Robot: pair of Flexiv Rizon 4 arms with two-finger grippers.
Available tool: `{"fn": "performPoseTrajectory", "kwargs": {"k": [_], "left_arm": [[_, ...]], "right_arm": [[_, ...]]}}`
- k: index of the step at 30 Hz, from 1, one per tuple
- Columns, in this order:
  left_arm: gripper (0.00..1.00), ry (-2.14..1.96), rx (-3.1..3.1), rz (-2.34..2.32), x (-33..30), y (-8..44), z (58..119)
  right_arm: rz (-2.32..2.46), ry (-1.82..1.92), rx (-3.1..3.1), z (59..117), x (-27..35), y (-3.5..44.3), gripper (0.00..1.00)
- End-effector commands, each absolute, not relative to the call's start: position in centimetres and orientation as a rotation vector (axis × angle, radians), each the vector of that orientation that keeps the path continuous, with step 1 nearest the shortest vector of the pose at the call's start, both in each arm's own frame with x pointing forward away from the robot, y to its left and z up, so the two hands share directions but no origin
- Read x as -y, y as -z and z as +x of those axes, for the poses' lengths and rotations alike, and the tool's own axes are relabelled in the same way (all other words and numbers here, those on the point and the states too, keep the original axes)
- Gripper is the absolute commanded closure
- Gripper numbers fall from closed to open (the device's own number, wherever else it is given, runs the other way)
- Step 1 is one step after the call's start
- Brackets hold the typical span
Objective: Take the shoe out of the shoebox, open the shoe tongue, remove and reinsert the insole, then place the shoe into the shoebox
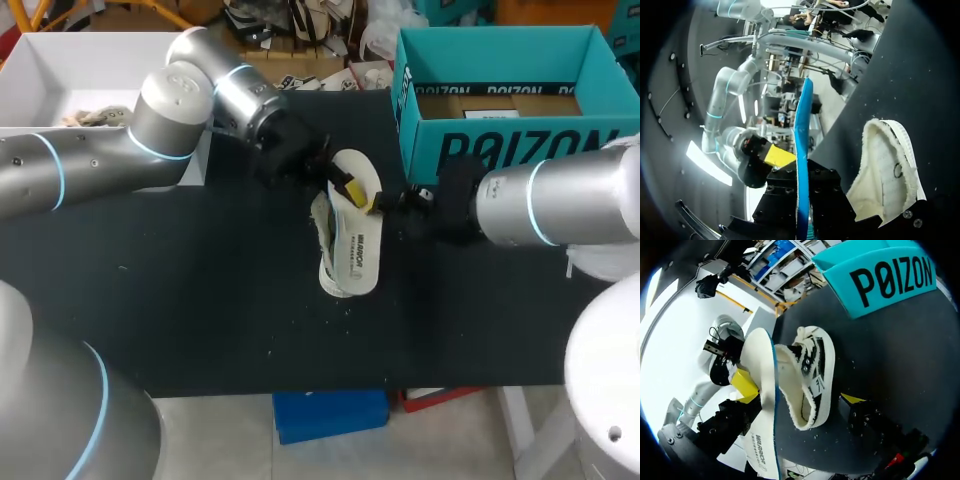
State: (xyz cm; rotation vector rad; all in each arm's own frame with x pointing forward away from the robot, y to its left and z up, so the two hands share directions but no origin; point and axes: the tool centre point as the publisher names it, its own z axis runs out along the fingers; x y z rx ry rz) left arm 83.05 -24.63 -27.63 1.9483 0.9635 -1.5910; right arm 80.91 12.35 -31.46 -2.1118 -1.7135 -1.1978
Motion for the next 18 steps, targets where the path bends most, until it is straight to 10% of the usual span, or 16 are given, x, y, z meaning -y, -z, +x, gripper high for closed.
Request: {"fn": "performPoseTrajectory", "kwargs": {"k": [1,18], "left_arm": [[1.0,1.584,-0.963,1.945,24.4,27.6,82.8],[1.0,1.587,-0.947,1.931,23.9,27.6,82.7]], "right_arm": [[-1.075,1.516,1.2,80.6,-10.8,31.6,0.0],[-1.195,1.498,1.111,81.3,-8.8,31.0,0.0]]}}
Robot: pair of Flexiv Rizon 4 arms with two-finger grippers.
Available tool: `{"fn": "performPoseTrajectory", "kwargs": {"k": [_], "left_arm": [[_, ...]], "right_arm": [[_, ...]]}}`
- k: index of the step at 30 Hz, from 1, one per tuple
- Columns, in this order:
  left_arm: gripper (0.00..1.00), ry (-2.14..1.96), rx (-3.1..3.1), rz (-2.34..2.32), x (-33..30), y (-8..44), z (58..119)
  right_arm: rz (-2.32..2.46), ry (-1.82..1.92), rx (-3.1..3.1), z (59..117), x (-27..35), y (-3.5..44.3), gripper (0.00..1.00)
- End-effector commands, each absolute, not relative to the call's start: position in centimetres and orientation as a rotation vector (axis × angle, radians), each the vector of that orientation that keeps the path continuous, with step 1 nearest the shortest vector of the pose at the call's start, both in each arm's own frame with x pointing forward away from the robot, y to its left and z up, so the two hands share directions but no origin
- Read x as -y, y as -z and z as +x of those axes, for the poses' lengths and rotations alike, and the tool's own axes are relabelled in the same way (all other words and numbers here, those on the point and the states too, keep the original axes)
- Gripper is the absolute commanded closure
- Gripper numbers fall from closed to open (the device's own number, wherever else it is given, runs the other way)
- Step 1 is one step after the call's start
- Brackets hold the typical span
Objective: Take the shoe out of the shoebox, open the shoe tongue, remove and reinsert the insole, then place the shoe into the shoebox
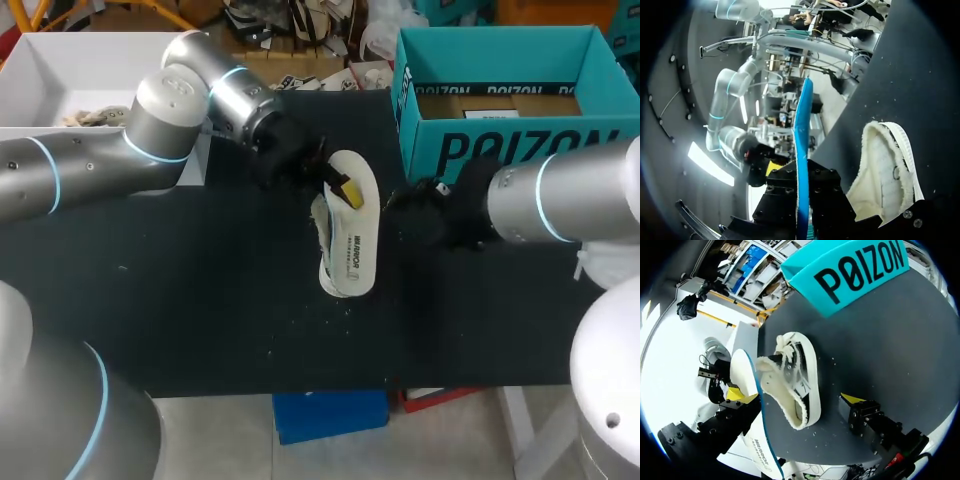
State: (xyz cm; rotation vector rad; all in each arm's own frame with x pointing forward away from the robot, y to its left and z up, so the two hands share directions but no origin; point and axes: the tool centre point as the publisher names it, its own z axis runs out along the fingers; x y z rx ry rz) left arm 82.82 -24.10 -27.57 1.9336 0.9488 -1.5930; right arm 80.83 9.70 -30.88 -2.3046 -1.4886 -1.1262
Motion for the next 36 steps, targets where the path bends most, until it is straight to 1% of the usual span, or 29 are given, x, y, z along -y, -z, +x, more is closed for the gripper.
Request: {"fn": "performPoseTrajectory", "kwargs": {"k": [1,10,22,36], "left_arm": [[1.0,1.587,-0.946,1.93,23.9,27.6,82.7],[1.0,1.589,-0.938,1.921,23.8,27.5,82.6],[1.0,1.593,-0.928,1.911,23.5,27.5,82.5],[1.0,1.595,-0.922,1.909,23.4,27.5,82.7]], "right_arm": [[-1.194,1.495,1.1,81.5,-8.8,30.9,0.0],[-1.136,1.438,1.054,82.9,-8.6,29.0,0.0],[-1.186,1.114,1.031,83.6,-8.6,26.4,0.0],[-1.172,1.119,1.052,84.0,-8.6,25.9,0.0]]}}
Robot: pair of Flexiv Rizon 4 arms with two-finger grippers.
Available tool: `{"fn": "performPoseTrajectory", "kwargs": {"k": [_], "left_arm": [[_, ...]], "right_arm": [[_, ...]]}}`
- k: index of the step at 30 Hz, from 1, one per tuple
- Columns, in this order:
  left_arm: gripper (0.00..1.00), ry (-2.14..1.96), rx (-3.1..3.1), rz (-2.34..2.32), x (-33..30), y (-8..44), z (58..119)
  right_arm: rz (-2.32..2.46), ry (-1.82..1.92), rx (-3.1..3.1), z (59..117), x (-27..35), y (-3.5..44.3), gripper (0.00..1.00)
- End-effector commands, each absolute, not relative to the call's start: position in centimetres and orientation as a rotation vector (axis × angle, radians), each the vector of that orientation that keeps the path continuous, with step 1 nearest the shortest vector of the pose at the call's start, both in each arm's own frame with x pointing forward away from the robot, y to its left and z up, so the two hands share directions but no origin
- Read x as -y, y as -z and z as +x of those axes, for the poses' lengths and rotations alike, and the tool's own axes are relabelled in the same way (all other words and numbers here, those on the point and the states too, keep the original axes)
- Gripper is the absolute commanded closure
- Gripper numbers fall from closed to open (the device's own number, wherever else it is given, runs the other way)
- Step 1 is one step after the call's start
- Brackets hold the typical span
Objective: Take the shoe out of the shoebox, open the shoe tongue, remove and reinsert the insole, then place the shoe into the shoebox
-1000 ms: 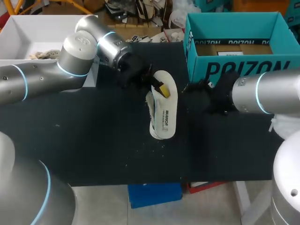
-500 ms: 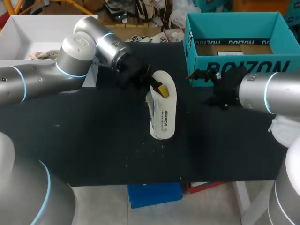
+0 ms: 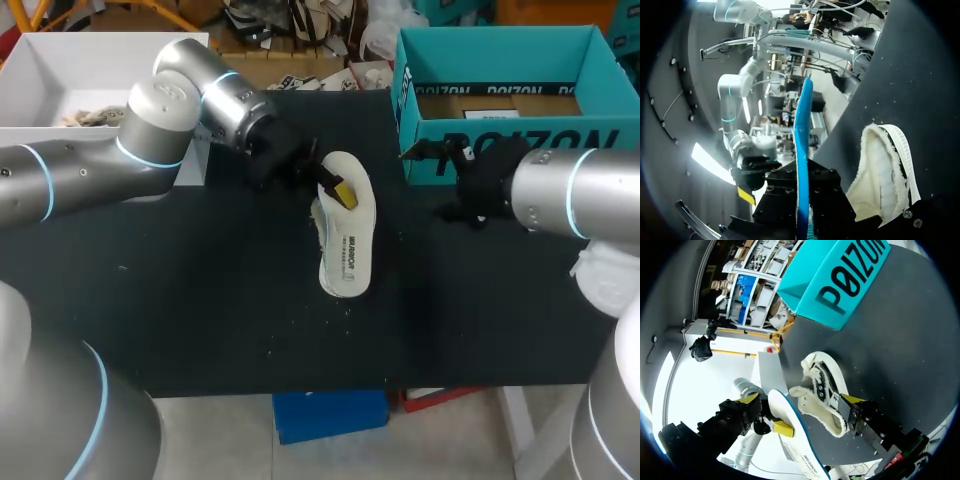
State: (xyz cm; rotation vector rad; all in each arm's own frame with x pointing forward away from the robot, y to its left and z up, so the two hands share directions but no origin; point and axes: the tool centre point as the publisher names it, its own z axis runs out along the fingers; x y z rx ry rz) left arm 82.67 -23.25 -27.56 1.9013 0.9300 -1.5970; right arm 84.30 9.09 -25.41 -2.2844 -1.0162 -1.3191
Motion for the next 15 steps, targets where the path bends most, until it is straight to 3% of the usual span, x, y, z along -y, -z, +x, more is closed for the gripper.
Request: {"fn": "performPoseTrajectory", "kwargs": {"k": [1,15], "left_arm": [[1.0,1.594,-0.919,1.909,23.5,27.5,82.6],[1.0,1.587,-0.93,1.892,22.7,27.5,82.7]], "right_arm": [[-1.19,1.065,1.061,84.2,-8.7,25.8,0.0],[-1.304,0.735,1.498,85.4,-7.9,25.8,0.0]]}}
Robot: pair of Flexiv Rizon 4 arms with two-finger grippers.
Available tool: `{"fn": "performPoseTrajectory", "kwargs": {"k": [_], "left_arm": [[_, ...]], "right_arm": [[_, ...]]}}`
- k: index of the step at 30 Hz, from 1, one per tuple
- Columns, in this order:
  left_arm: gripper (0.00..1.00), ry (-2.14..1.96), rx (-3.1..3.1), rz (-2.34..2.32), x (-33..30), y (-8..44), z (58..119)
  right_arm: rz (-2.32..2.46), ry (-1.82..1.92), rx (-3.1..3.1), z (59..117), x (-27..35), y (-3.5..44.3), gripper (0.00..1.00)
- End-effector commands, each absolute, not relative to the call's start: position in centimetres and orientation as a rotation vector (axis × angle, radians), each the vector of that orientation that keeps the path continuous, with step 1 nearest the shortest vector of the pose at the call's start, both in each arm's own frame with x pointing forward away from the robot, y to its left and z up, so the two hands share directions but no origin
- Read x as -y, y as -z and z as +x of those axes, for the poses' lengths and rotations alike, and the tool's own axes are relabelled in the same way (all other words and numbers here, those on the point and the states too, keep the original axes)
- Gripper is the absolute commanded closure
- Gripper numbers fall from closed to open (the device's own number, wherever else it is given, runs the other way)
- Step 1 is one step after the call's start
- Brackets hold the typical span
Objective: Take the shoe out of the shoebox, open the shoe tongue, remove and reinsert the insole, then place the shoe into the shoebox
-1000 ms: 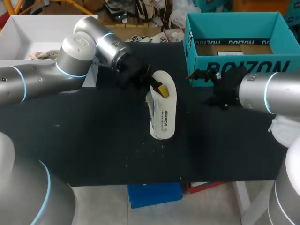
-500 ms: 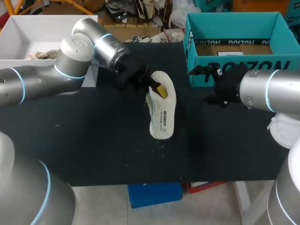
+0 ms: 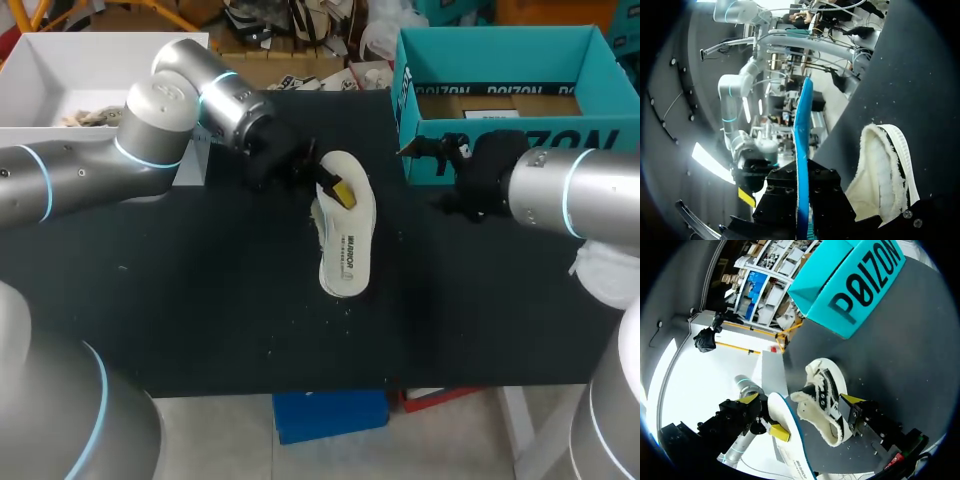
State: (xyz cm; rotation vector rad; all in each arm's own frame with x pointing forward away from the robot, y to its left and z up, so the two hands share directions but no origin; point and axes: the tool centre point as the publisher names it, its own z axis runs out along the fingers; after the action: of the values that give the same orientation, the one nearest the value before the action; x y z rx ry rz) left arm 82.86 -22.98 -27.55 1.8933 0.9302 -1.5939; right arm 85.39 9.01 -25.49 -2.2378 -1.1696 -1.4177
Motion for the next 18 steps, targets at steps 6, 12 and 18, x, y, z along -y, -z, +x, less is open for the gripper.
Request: {"fn": "performPoseTrajectory", "kwargs": {"k": [6,12,18], "left_arm": [[1.0,1.588,-0.928,1.892,22.78,27.58,82.75],[1.0,1.592,-0.926,1.892,23.04,27.6,82.74],[1.0,1.594,-0.925,1.889,22.97,27.61,82.68]], "right_arm": [[-1.267,0.749,1.641,85.27,-7.58,25.68,0.0],[-1.221,0.786,1.687,85.27,-7.58,25.68,0.0],[-1.264,0.731,1.753,85.55,-7.82,25.66,0.0]]}}
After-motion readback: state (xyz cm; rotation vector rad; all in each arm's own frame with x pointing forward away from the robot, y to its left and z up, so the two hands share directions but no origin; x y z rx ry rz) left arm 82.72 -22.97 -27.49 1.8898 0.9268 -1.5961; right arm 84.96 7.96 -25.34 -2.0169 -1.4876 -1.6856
